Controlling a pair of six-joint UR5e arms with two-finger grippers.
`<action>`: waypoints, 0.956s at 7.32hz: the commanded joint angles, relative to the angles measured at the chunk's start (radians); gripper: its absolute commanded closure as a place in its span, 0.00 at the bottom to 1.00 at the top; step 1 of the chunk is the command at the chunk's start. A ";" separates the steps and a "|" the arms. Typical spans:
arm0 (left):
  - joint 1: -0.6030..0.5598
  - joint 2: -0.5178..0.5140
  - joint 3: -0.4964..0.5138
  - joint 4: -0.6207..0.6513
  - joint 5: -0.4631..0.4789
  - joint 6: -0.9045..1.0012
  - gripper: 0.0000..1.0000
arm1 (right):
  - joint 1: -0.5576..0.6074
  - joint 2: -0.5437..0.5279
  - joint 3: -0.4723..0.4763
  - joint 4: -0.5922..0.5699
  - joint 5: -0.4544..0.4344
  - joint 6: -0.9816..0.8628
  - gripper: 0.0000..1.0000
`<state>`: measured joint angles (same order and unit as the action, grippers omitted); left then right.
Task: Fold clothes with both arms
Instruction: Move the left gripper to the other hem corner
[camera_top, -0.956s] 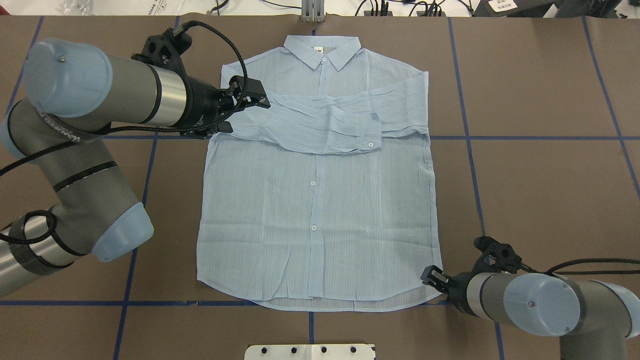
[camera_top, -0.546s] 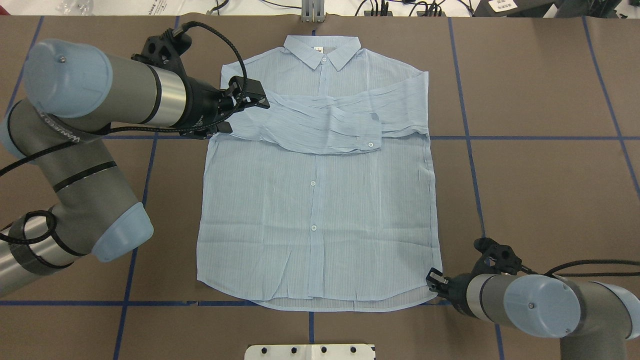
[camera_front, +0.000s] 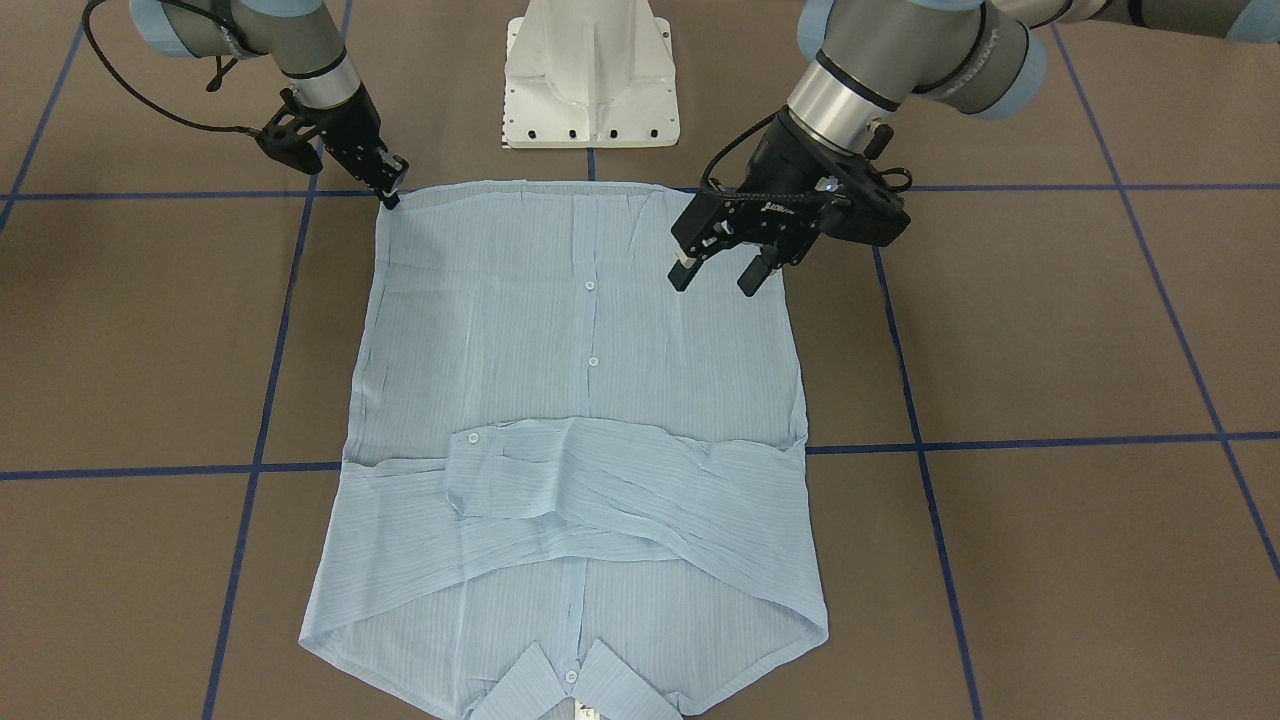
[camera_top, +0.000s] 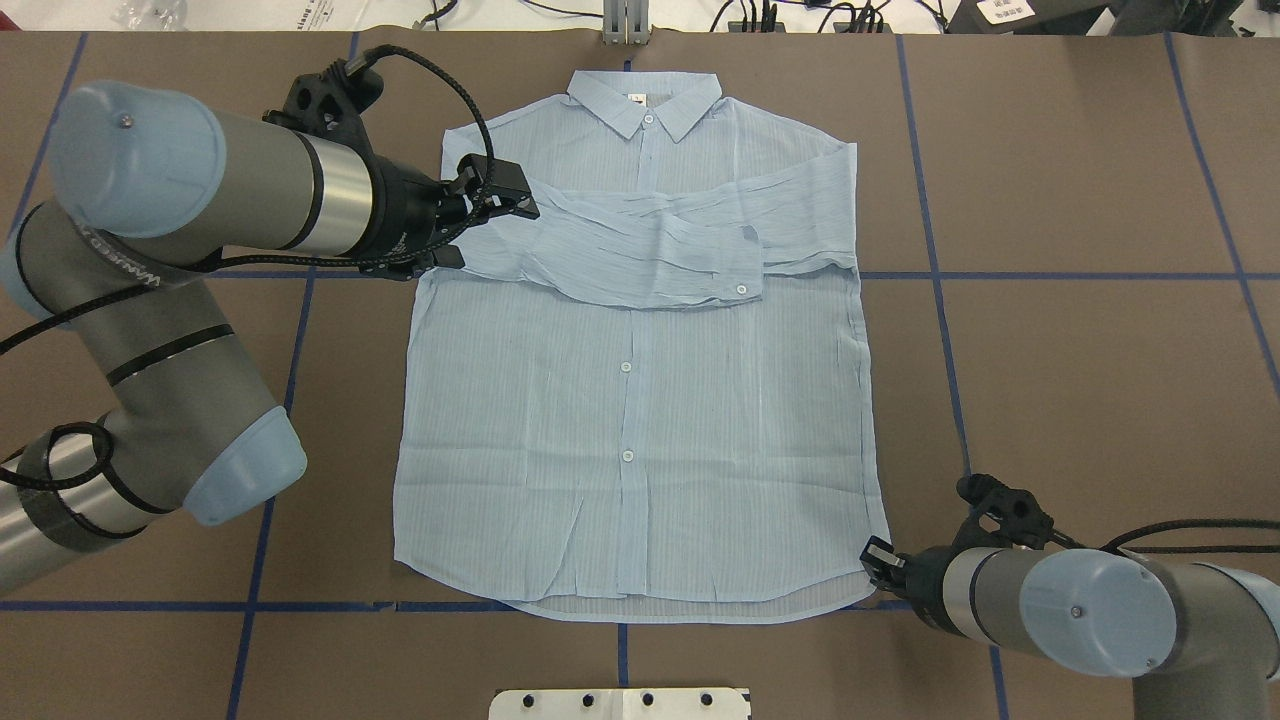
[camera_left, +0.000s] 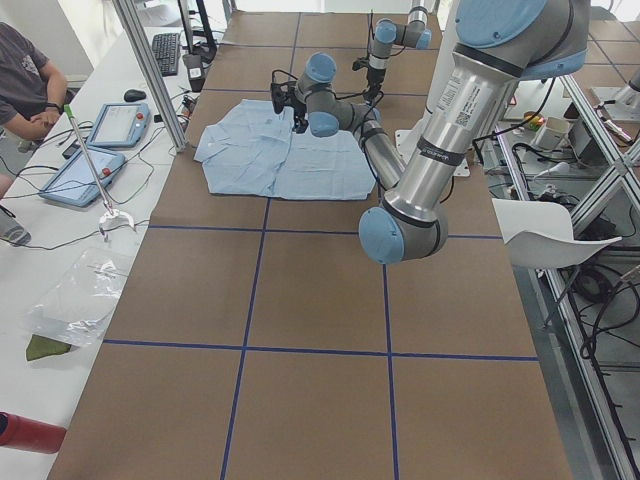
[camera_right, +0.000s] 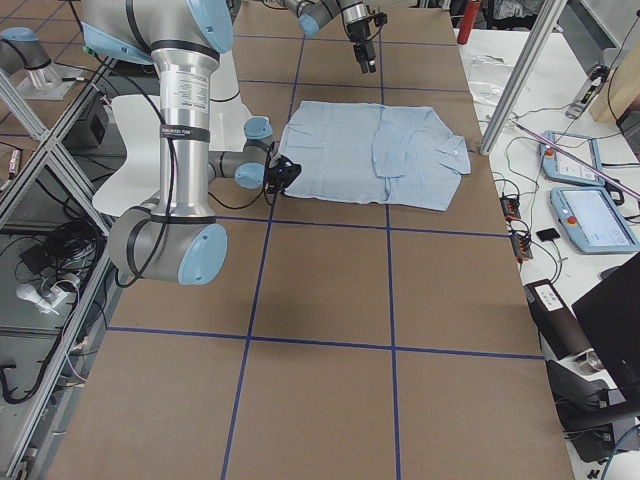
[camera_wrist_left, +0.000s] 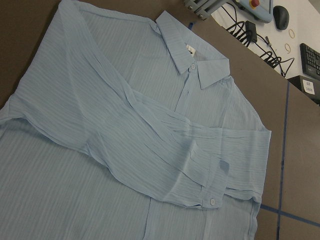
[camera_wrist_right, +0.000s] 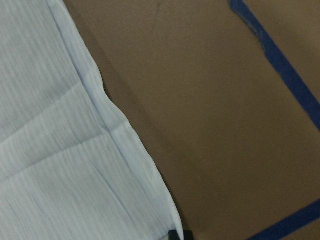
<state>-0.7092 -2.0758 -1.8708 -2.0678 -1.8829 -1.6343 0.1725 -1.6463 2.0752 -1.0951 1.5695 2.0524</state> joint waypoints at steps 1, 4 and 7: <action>0.049 0.108 -0.055 0.002 0.051 -0.007 0.02 | -0.007 -0.041 0.046 0.001 0.010 0.000 1.00; 0.262 0.414 -0.195 0.003 0.216 -0.015 0.05 | -0.039 -0.058 0.080 0.001 0.010 0.003 1.00; 0.446 0.451 -0.186 0.030 0.294 -0.139 0.17 | -0.041 -0.053 0.088 0.001 0.009 0.003 1.00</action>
<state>-0.3305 -1.6336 -2.0592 -2.0575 -1.6097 -1.7252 0.1327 -1.7004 2.1579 -1.0937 1.5787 2.0555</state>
